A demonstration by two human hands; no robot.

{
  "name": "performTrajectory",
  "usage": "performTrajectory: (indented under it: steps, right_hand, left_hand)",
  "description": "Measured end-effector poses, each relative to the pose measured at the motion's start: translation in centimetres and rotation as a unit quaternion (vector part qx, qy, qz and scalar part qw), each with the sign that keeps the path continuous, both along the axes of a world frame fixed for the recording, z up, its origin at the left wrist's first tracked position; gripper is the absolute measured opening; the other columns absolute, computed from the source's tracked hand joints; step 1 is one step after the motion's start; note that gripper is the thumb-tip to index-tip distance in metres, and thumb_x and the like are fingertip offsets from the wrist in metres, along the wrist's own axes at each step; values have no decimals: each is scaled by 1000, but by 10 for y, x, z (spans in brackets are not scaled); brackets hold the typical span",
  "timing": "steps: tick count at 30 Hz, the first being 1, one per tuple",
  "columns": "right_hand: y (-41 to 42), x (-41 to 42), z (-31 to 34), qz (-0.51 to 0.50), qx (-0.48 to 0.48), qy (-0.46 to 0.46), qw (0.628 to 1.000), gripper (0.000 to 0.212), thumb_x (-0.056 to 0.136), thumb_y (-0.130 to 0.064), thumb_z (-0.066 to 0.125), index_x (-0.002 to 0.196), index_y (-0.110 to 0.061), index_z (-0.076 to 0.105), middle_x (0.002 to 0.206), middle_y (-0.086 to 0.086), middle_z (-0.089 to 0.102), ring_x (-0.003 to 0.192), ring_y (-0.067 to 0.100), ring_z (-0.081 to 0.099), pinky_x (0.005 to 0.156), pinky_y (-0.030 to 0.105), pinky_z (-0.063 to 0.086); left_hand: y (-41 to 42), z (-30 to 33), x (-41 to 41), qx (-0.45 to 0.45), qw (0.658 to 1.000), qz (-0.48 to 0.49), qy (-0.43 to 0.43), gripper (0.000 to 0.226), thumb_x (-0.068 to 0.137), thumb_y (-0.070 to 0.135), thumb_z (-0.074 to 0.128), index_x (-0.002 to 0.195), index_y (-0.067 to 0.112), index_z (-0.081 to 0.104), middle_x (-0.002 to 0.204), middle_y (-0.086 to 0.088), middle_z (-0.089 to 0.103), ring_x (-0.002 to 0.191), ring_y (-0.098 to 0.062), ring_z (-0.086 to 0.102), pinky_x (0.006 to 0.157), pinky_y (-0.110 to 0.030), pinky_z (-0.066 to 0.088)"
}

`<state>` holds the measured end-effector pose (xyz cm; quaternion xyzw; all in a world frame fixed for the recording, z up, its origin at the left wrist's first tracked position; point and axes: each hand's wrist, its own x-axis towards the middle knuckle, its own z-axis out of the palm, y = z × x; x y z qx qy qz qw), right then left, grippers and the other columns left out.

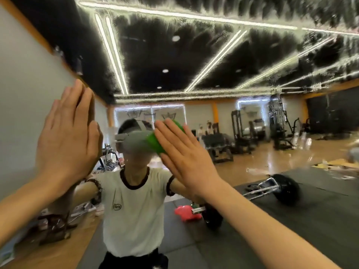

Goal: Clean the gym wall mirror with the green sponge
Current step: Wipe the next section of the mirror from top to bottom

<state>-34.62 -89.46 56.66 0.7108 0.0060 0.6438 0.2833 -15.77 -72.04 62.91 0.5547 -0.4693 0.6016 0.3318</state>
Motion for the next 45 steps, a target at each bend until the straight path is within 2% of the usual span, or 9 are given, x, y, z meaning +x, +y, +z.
performTrajectory:
  steps: [3, 7, 10, 13, 16, 24, 31, 40, 45]
  right_hand:
    - [-58, -59, -10, -22, 172, -88, 981, 53, 106, -26, 36, 156, -8, 30, 164, 9, 27, 155, 21, 14, 127, 44, 4]
    - [-63, -59, -13, 46, 399, -318, 859, 56, 106, -28, 26, 158, -6, 23, 166, 7, 19, 155, 19, 7, 125, 51, 2]
    - [5, 8, -9, 58, 331, -272, 902, 54, 106, -23, 27, 157, -4, 27, 165, 10, 22, 154, 18, 8, 127, 39, -3]
    - [63, 66, -26, 11, 140, -73, 987, 52, 105, -21, 33, 154, -3, 32, 162, 13, 29, 153, 24, 15, 127, 40, 4]
    - [38, 38, -17, -34, 22, 15, 999, 48, 108, -24, 32, 151, -4, 36, 159, 14, 37, 150, 27, 26, 126, 42, 13]
    - [-9, -9, -38, 36, 346, -257, 902, 55, 107, -25, 27, 158, -5, 21, 166, 6, 15, 155, 21, 7, 125, 50, 1]
    - [61, 65, -22, -46, 35, 14, 998, 55, 105, -22, 39, 156, -5, 26, 164, 13, 26, 153, 26, 18, 126, 43, 11]
    - [13, 3, -33, -25, 288, -140, 947, 57, 106, -21, 27, 159, -8, 13, 167, 10, 13, 156, 24, 7, 126, 40, -5]
    - [108, 105, -18, -73, 42, 15, 996, 64, 102, -19, 46, 157, -4, 17, 165, 14, 13, 154, 26, 5, 126, 43, -2]
  left_hand:
    - [-1, -1, -3, -5, 1000, -23, 0, 59, 106, 31, 26, 159, 7, 21, 167, -14, 18, 155, -29, 12, 128, -40, 3]
    - [7, -2, -13, -17, 1000, 6, -17, 60, 102, 24, 30, 157, 3, 23, 165, -18, 20, 153, -29, 13, 123, -20, -7]
    - [6, -1, -9, -13, 1000, 22, -13, 60, 103, 24, 32, 159, 6, 19, 167, -15, 16, 155, -27, 11, 123, -20, -9]
    - [7, -1, -10, -13, 1000, 22, -13, 59, 104, 23, 33, 159, 6, 18, 168, -14, 16, 155, -23, 9, 123, -19, -9]
    - [8, -1, -12, -12, 999, 26, -15, 59, 105, 24, 32, 159, 6, 19, 168, -13, 15, 155, -24, 10, 123, -20, -8]
    - [9, 0, -11, -4, 999, 34, -13, 61, 103, 23, 33, 159, 6, 18, 168, -12, 14, 156, -26, 10, 125, -23, -6]
    - [9, -1, -10, -6, 999, 31, -18, 60, 104, 24, 29, 159, 3, 19, 168, -14, 16, 155, -26, 12, 125, -23, -7]
    - [60, -5, 19, 45, 998, -43, 28, 59, 104, 22, 32, 161, 10, 20, 169, -6, 16, 156, -19, 11, 127, -32, 1]
    - [101, -32, 62, -35, 995, -15, 92, 57, 104, 24, 32, 157, 4, 28, 163, -15, 29, 151, -28, 25, 125, -53, 17]
